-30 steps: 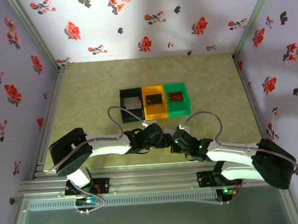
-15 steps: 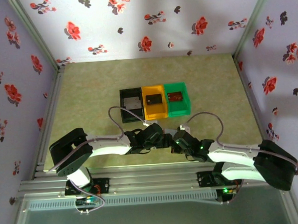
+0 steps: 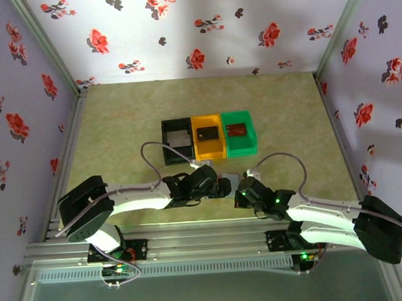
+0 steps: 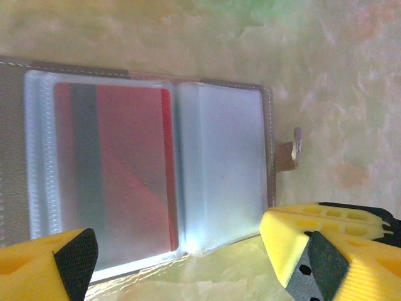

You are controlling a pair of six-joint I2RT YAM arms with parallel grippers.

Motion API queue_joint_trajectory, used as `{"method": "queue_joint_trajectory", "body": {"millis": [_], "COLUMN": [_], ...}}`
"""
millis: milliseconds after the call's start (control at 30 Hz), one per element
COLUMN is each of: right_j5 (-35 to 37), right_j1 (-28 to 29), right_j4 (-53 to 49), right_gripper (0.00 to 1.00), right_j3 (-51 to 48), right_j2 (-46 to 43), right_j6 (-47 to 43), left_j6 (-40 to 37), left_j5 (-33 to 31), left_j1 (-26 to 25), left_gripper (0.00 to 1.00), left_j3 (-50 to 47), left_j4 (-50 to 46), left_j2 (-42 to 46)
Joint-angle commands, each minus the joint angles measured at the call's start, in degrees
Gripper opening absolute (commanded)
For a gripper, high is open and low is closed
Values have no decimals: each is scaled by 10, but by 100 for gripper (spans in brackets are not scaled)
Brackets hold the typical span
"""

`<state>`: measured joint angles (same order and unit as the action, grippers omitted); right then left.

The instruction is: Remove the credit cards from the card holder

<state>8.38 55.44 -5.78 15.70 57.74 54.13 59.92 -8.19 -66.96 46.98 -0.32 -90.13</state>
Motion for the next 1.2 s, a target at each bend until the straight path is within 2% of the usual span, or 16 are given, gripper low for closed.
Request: {"method": "queue_joint_trajectory", "body": {"millis": [0, 233, 567, 1167], "right_j5": [12, 8, 7, 10], "right_j1": [0, 0, 0, 0], "right_j4": [-19, -19, -17, -18], "right_gripper": [1, 1, 1, 1], "right_j3": [-10, -11, -12, -15], "right_j2": [-6, -7, -7, -14], "right_j6": [10, 12, 15, 15], "left_j6": [-12, -5, 25, 8], "left_j5": [-26, -39, 13, -7], "left_j1": [8, 9, 8, 2], "left_gripper": [91, 91, 85, 80], "left_j3": [11, 20, 11, 34], "left_j4": [-62, -94, -8, -60], "left_j2": [5, -7, -37, -60]}}
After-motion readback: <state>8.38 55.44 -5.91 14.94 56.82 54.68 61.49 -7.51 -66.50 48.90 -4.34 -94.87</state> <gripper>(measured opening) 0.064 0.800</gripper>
